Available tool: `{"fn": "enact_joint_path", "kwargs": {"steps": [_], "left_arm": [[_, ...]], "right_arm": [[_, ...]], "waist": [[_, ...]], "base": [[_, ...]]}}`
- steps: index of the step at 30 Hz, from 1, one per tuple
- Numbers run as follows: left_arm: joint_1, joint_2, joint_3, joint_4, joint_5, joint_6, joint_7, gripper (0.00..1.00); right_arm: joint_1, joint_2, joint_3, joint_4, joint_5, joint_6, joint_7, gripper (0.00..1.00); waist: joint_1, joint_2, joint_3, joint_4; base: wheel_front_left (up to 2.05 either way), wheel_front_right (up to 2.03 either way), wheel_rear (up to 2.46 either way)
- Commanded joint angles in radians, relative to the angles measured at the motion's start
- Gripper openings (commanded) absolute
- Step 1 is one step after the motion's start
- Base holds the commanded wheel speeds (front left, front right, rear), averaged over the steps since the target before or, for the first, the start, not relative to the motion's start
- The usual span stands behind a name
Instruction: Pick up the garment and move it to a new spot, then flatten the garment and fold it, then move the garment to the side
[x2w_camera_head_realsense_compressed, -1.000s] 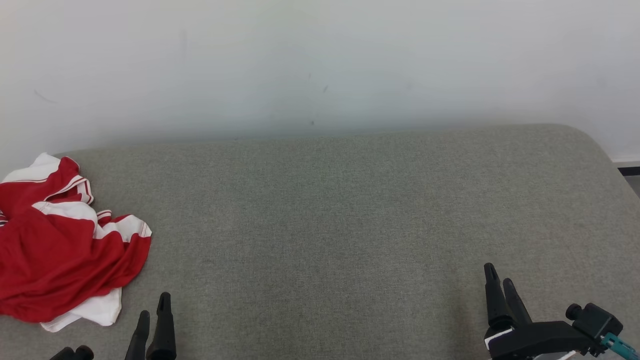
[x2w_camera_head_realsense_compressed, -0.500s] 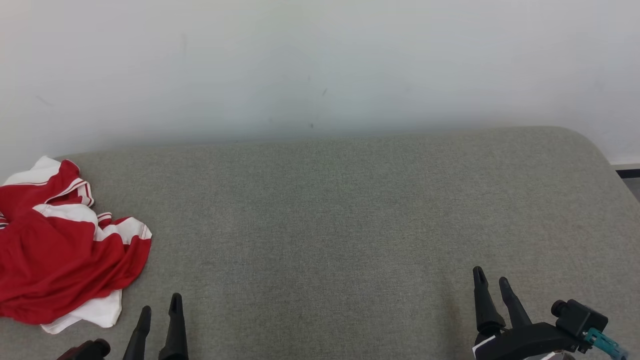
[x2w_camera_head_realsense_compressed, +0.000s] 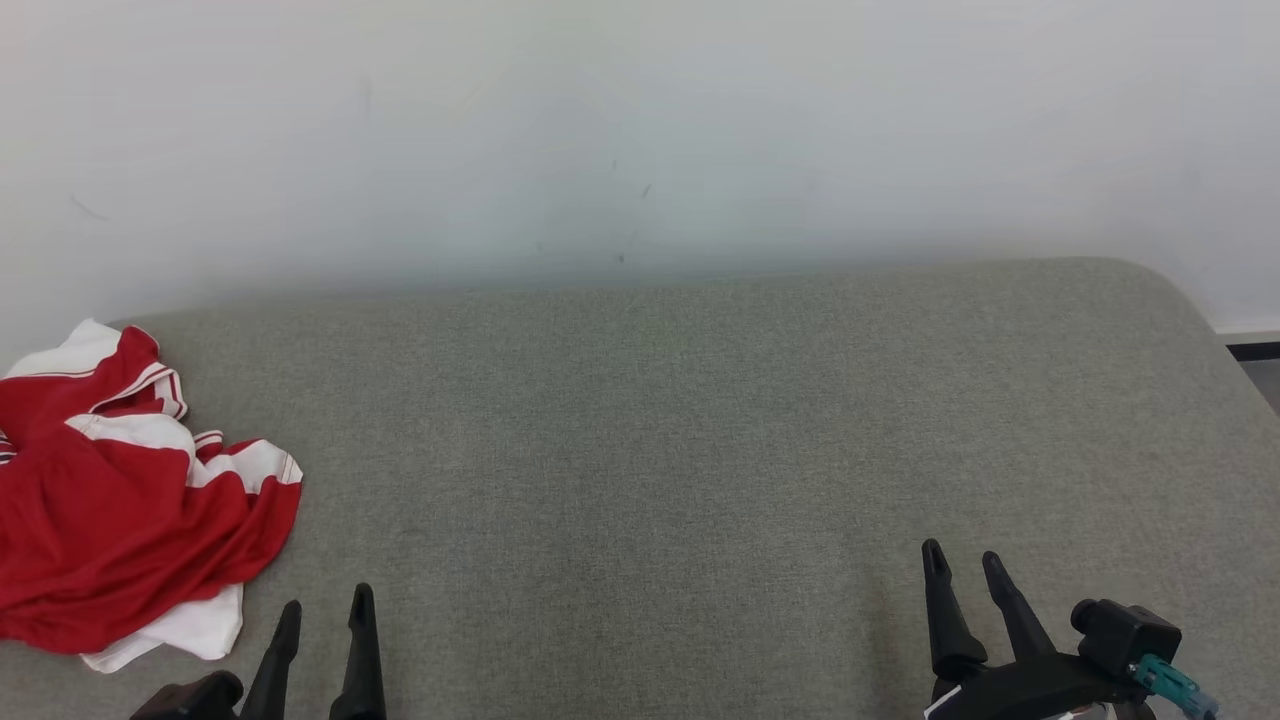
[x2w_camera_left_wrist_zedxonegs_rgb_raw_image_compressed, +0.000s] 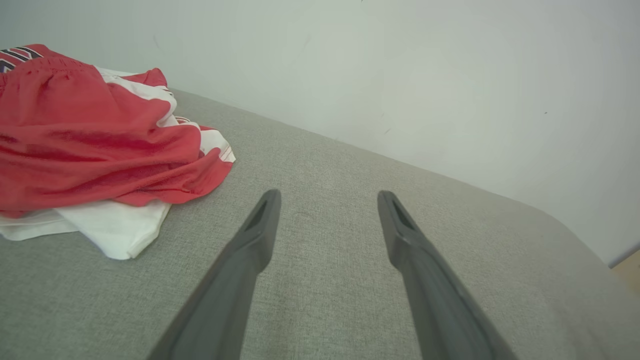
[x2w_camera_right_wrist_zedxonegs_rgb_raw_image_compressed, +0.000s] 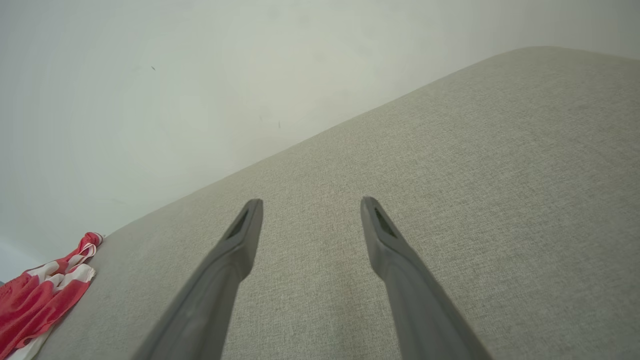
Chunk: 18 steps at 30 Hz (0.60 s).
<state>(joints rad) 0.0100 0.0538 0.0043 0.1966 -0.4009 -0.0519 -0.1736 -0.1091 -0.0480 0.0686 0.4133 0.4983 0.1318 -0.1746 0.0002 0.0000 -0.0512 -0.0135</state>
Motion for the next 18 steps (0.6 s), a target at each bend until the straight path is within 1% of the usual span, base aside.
{"fn": "enact_joint_path", "kwargs": {"steps": [1, 9, 18], "left_arm": [[0.009, 0.007, -0.001, -0.005, 0.028, 0.001, -0.01, 1.0], [0.012, 0.006, 0.0, 0.013, 0.086, -0.002, -0.028, 1.0], [0.017, 0.002, 0.003, 0.037, 0.144, -0.002, -0.047, 1.0]], "right_arm": [[-0.017, -0.003, 0.005, -0.001, -0.024, -0.001, -0.008, 1.0], [-0.016, -0.003, 0.023, 0.017, -0.1, -0.001, -0.023, 1.0], [-0.011, -0.003, 0.015, 0.033, -0.195, -0.002, -0.026, 1.0]], "waist": [[-0.0002, 0.0, -0.001, 0.0], [-0.0002, 0.0, -0.012, -0.002], [-0.0002, 0.0, -0.027, -0.004]], "base": [[0.0, 0.0, 0.0], [0.0, 0.0, 0.0], [0.0, 0.0, 0.0]]}}
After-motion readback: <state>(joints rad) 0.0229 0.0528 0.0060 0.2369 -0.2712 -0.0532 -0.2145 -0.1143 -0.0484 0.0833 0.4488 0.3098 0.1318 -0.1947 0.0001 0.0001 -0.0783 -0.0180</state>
